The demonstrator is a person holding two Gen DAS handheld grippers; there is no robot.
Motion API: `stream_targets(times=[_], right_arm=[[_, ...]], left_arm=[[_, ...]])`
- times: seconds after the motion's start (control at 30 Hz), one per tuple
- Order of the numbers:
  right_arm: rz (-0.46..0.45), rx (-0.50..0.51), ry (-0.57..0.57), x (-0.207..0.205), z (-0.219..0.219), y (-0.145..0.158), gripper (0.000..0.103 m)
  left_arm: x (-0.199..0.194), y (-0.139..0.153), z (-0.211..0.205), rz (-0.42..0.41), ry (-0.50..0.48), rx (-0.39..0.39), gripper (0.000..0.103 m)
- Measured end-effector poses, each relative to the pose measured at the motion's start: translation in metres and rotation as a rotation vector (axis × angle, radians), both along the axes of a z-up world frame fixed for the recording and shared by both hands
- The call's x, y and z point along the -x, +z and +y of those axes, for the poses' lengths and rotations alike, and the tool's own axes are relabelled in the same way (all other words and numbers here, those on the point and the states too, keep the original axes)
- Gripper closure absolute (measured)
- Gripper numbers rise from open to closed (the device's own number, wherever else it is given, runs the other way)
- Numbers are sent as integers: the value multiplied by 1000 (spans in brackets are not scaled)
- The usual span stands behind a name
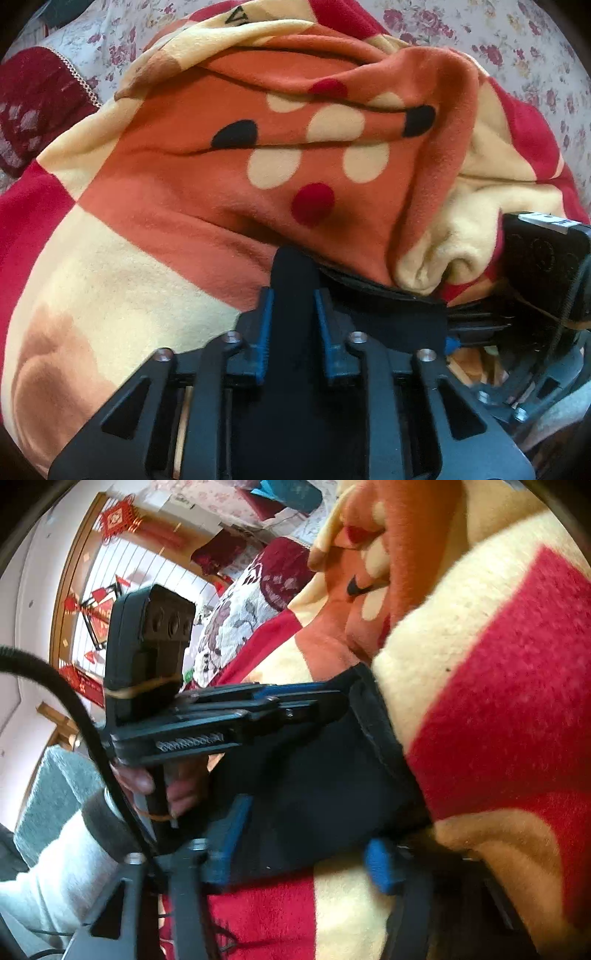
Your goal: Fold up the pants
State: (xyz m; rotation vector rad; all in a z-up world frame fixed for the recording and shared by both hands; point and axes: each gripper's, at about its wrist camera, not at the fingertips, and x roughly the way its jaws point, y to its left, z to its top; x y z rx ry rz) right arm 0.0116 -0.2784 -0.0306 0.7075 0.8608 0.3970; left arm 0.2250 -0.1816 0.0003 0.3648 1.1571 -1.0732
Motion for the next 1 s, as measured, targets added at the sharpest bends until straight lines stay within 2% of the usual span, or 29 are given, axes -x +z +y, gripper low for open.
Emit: stream_targets(times=[0.07,0.1,0.23,0.5,0.63,0.8,1.0], right_arm=[[2,-12,7,-1,-1,-1,69],[2,-18,15,-1,0,-1,76],[-15,-27,26,-1,-1,6,82],[-102,2,70,1,8,37,85],[-176,33,121,0,23,65,85],[-278,110,241,-4,60,102,85],[-348,161,396,-3,107,122,85]], left_arm=[[1,2,0,-5,3,7,88],[1,4,1,-4,7,13,89],[2,18,9,-8,43,63,92],[10,55,28,-62,90,128,92],[16,84,58,-79,140,186,92],[30,119,94,-120,204,252,92],[53,142,154,-157,303,311,92]])
